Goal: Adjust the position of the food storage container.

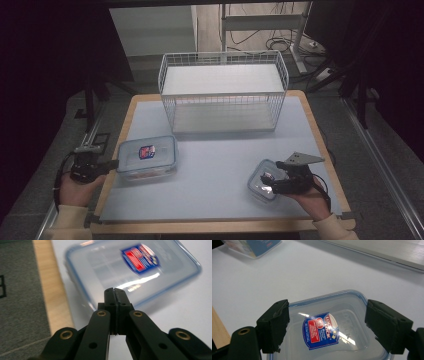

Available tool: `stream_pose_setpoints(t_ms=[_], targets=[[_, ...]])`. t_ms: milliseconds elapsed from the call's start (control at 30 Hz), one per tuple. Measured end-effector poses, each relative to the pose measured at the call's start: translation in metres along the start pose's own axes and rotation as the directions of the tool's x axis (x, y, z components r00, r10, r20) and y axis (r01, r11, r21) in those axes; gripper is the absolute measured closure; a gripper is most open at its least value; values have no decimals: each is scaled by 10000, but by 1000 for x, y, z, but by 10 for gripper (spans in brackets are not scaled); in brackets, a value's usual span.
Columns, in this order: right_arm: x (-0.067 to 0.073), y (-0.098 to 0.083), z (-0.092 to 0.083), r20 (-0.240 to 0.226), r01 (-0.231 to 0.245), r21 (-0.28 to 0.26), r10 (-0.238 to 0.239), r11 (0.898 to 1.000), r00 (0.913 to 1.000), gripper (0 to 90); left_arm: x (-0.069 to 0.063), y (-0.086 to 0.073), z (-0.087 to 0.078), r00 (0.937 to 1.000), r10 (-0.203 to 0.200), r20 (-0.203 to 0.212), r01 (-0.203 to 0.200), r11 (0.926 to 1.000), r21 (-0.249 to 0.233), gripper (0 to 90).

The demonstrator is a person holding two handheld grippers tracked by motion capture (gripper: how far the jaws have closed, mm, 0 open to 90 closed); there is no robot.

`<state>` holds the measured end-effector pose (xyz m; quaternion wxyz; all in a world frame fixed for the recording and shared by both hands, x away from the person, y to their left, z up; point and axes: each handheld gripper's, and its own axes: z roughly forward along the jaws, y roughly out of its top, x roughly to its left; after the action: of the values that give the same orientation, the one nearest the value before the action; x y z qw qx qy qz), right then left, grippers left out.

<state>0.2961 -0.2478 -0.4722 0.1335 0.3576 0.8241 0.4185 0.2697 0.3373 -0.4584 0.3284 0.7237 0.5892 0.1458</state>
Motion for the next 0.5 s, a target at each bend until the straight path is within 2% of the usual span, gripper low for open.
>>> stream_pose_setpoints(t_ms=[100,267,400,500], targets=[[1,0,0,-1,22,-5,-22,10000,10000,193,14,5,5,9990,-301,-318,304,9995,91,900],[0,0,0,33,-4,-10,4,10000,10000,193,35,6,21,9959,-743,-520,766,9961,437,900],[0,0,0,34,-25,4,25,10000,10000,193,47,5,36,9952,-928,-310,951,9919,838,900],[0,0,0,41,-29,6,29,10000,10000,193,50,5,45,9941,-1052,-263,1073,9891,1009,900]])
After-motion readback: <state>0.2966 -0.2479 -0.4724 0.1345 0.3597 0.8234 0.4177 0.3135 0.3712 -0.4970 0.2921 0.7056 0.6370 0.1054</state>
